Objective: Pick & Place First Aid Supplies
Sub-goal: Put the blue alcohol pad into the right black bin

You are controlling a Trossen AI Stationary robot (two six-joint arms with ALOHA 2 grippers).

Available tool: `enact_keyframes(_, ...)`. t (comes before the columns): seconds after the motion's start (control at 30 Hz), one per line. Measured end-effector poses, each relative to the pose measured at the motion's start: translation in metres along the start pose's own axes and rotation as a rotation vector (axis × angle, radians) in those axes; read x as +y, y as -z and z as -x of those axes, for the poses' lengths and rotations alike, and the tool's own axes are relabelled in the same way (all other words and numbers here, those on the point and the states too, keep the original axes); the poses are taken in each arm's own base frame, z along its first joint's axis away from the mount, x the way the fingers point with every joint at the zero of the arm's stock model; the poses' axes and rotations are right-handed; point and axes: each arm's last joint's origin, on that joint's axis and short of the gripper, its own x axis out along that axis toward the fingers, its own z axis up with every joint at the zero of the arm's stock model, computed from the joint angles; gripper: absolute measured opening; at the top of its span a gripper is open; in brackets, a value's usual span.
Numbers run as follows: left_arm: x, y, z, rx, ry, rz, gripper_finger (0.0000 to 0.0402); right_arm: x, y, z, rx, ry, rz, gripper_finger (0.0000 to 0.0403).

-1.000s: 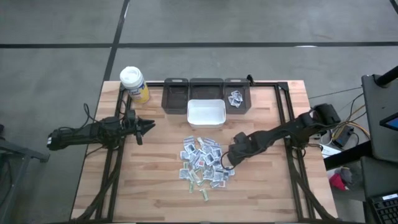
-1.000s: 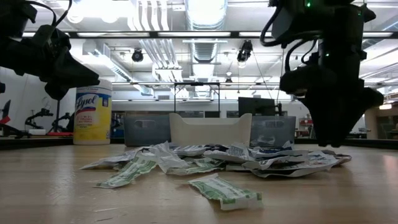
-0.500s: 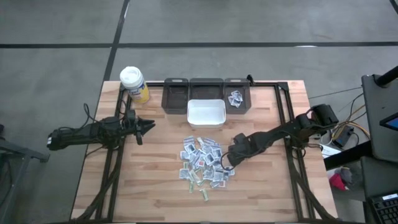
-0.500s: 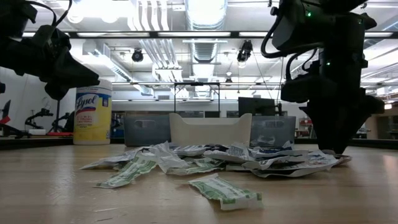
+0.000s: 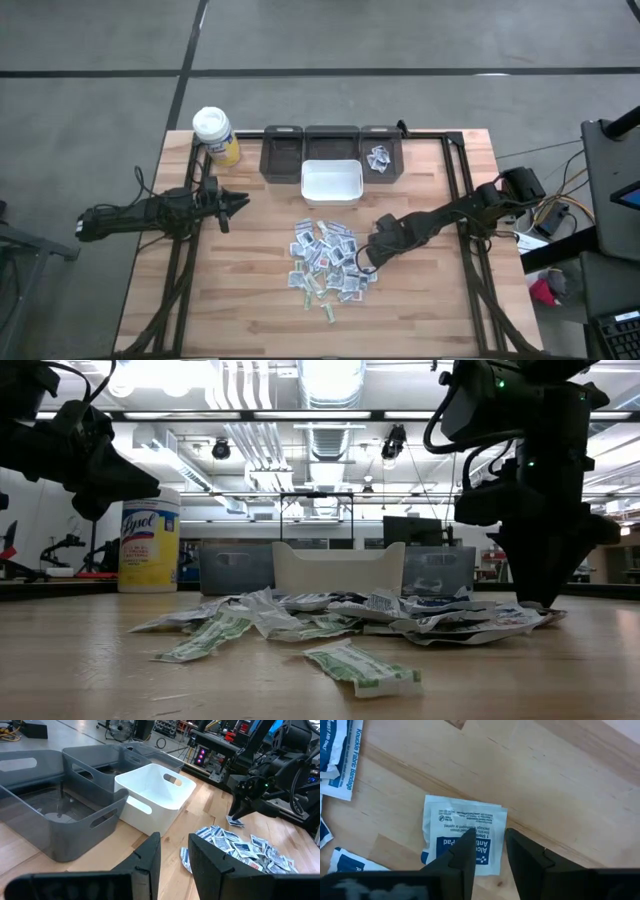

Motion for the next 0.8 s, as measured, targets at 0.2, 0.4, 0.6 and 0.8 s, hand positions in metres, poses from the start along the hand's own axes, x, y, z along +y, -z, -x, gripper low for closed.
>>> enact_keyframes(0.2, 0.0, 0.0, 0.0, 0.0, 0.0, 0.0, 0.0094, 0.0006, -0.0002, 0.0, -0.002, -0.006, 0.0, 0.0056)
enact_keyframes(0.4, -0.0001, -0.0001, 0.0, 0.0, 0.001, 0.0, 0.0094, 0.0006, -0.0002, 0.0, -0.002, -0.007, 0.0, 0.0037)
enact_keyframes(0.6, 0.0, 0.0, 0.0, 0.0, 0.001, 0.0, 0.0094, 0.0001, -0.0002, 0.0015, -0.002, -0.009, 0.0, 0.0036)
enact_keyframes(0.8, 0.0, 0.0, 0.0, 0.0, 0.001, 0.0, 0.0094, -0.0019, 0.0003, 0.0068, 0.004, -0.017, 0.001, 0.0034)
